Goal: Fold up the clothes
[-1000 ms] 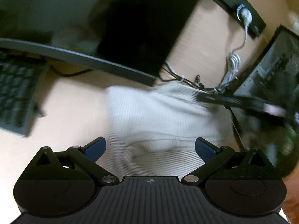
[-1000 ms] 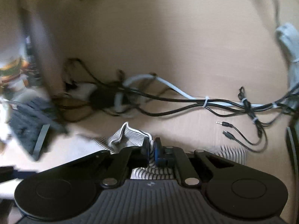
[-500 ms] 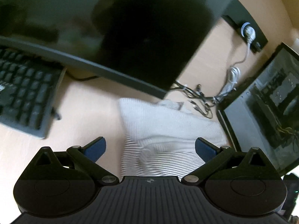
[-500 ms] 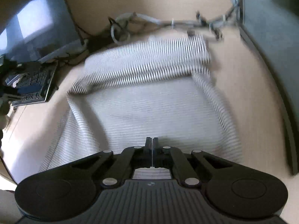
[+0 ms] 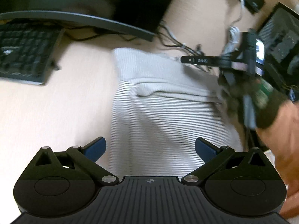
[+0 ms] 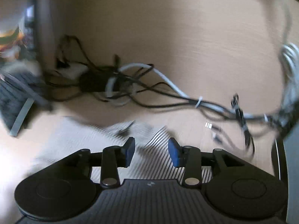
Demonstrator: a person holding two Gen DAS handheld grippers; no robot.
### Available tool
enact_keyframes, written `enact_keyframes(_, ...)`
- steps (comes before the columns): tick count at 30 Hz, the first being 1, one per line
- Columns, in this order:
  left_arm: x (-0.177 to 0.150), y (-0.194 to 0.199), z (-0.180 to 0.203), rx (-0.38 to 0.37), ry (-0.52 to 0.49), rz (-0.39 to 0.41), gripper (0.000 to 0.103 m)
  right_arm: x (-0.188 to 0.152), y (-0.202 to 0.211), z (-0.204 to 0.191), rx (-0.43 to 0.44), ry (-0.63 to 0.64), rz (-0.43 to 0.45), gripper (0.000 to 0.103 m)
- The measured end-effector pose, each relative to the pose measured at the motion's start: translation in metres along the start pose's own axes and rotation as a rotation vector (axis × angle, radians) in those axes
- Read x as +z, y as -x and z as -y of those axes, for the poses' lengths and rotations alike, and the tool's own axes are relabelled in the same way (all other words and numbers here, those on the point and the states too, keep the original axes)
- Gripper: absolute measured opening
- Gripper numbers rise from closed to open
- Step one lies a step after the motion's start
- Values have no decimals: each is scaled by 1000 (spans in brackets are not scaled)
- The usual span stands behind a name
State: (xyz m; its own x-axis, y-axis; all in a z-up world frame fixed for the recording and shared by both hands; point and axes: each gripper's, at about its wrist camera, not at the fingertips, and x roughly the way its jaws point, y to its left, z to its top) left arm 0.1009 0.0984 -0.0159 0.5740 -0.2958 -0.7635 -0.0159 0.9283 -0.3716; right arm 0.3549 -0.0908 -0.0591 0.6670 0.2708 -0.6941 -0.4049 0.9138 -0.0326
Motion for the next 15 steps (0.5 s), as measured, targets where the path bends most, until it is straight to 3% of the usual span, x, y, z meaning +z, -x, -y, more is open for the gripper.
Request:
enact_keyframes(4,-9,11,-22,84,101,10,103,-2,-49,12,35,-42,-45,35)
enact_keyframes(7,-12,13,-38,106,161,7,103,-4,-43,15,111,-122,-57,7)
enact_keyframes(12,5,8,-41,60,160,34,103,-16,37,33,270,-281,23,4)
enact_keyframes(15,23,11,-43,5,146,92,103,-46,100,37,328,-320,51,3)
